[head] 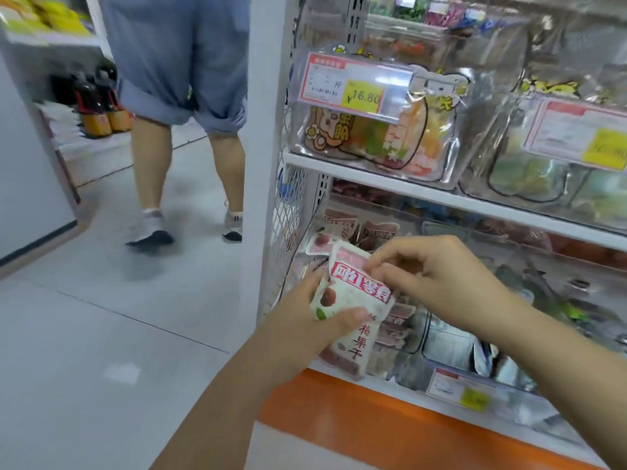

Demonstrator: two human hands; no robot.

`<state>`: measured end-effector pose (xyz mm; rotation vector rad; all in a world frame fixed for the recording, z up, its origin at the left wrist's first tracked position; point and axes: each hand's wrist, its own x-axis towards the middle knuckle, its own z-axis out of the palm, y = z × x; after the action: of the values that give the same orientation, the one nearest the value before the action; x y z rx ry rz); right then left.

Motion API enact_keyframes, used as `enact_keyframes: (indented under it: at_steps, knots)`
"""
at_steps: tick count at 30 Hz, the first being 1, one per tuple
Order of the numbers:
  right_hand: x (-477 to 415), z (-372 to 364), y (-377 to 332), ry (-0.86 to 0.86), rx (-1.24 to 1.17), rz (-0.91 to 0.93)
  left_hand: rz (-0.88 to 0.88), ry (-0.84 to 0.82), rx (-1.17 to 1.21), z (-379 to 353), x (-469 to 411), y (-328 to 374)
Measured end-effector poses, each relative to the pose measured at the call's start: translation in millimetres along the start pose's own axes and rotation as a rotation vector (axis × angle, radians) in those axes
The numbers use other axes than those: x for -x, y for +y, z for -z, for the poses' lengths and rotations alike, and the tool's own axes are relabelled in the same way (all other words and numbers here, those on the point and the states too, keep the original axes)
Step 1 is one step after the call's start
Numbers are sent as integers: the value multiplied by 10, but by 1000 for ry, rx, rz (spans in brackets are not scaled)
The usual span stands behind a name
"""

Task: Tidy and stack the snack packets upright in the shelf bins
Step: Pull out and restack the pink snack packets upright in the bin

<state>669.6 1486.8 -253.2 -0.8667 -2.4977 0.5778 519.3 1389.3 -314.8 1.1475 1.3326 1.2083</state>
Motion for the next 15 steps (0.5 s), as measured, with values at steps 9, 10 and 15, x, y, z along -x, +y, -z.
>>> enact_keyframes:
  at_steps: [9,10,15]
  knots:
    - [-174,-465,433,-248,175,-101,-140,544,-76,568,44,-150]
    - [-200,-503,442,-266,230,-102,-130,558,-90,568,38,-157]
    - [-427,-602,432,-263,615,-170,-127,538,-166,519,-27,-196]
